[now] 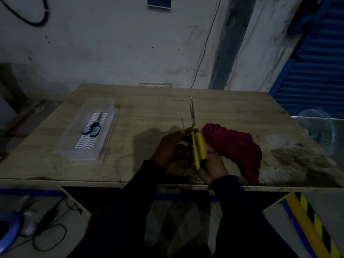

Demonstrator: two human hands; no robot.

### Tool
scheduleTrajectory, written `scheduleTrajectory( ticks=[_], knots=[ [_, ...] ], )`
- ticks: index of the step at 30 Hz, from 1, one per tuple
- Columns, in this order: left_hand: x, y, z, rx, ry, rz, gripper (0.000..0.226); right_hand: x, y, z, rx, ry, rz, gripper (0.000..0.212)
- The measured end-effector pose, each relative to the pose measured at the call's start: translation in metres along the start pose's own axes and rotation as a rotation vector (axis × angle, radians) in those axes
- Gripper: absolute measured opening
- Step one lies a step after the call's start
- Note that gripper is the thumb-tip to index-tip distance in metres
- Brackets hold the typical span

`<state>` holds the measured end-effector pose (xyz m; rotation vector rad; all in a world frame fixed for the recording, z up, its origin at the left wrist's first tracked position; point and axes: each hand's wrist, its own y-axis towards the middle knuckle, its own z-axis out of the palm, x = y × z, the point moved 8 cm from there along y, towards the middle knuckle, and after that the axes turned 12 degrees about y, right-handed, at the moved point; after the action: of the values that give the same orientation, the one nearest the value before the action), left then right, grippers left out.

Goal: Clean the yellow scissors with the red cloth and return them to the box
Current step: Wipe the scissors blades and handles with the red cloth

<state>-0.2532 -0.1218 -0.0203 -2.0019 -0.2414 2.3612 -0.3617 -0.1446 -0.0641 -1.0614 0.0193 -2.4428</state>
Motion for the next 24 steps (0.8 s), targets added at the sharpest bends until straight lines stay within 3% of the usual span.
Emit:
scheduleTrajectory(
  ticks=[3, 5, 8, 13, 16, 20, 24],
  knots=[
    [-0.038, -0.004, -0.005, -0.217, 0.556, 0.313, 0.014, -0.033, -0.006, 0.011, -0.012, 0.242, 0.174, 0.028],
    [-0.043, -0.008, -0.005, -0.237, 0.683, 0.326, 0.016, -0.048, -0.007, 0.017, -0.017, 0.285, 0.191, 0.032],
    [-0.037, -0.015, -0.006, -0.182, 0.469, 0.249, 0.015, -0.048, -0.013, 0.034, 0.042, 0.274, 0.180, 0.032],
    [-0.040, -0.021, -0.006, -0.258, 0.511, 0.268, 0.014, -0.049, -0.020, 0.027, 0.058, 0.291, 0.167, 0.034],
    [-0.045, -0.024, 0.000, -0.242, 0.500, 0.273, 0.012, -0.050, -0.021, 0.025, 0.075, 0.301, 0.161, 0.059],
    [-0.039, -0.019, 0.005, -0.140, 0.364, 0.248, 0.009, -0.043, -0.018, 0.011, 0.039, 0.328, 0.145, 0.047],
    [-0.008, -0.003, -0.006, 0.057, -0.010, 0.056, 0.041, -0.009, -0.015, 0.002, -0.038, 0.155, -0.010, 0.024]
  ],
)
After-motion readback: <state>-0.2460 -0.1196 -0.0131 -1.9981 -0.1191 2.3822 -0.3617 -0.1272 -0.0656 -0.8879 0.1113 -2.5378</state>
